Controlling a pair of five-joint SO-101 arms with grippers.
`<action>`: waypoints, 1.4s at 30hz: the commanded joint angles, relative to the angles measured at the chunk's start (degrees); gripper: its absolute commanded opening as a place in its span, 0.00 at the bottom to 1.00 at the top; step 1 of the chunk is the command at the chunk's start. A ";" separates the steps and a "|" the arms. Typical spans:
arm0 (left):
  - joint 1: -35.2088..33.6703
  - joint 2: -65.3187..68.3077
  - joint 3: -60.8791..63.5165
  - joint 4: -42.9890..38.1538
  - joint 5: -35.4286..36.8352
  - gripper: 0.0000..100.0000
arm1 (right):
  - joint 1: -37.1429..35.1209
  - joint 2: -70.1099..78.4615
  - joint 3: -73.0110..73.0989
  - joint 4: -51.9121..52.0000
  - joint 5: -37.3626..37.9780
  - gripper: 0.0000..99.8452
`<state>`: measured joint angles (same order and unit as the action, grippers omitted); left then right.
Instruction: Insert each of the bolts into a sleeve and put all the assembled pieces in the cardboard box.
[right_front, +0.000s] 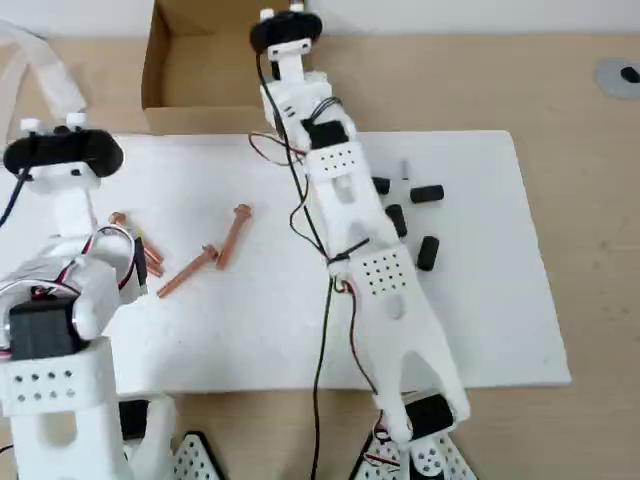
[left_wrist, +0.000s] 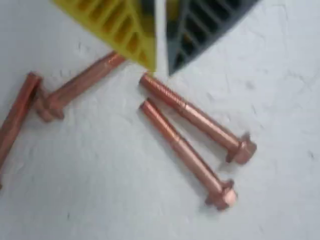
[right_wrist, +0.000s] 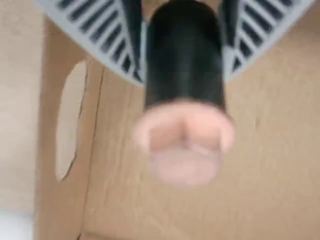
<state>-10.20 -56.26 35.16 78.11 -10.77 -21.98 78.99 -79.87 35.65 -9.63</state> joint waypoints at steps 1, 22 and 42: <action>-0.97 -0.04 1.05 -0.97 -0.35 0.01 | 1.27 -0.31 -7.52 1.58 0.70 0.01; -0.88 0.57 1.76 -0.70 -3.08 0.18 | 1.54 -1.98 -15.87 17.85 0.53 0.22; -11.52 32.48 -2.99 -11.60 15.91 0.18 | 2.33 -20.88 -15.60 52.48 0.44 0.22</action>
<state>-20.75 -28.57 37.80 67.47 3.03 -21.01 63.78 -92.44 85.85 -9.27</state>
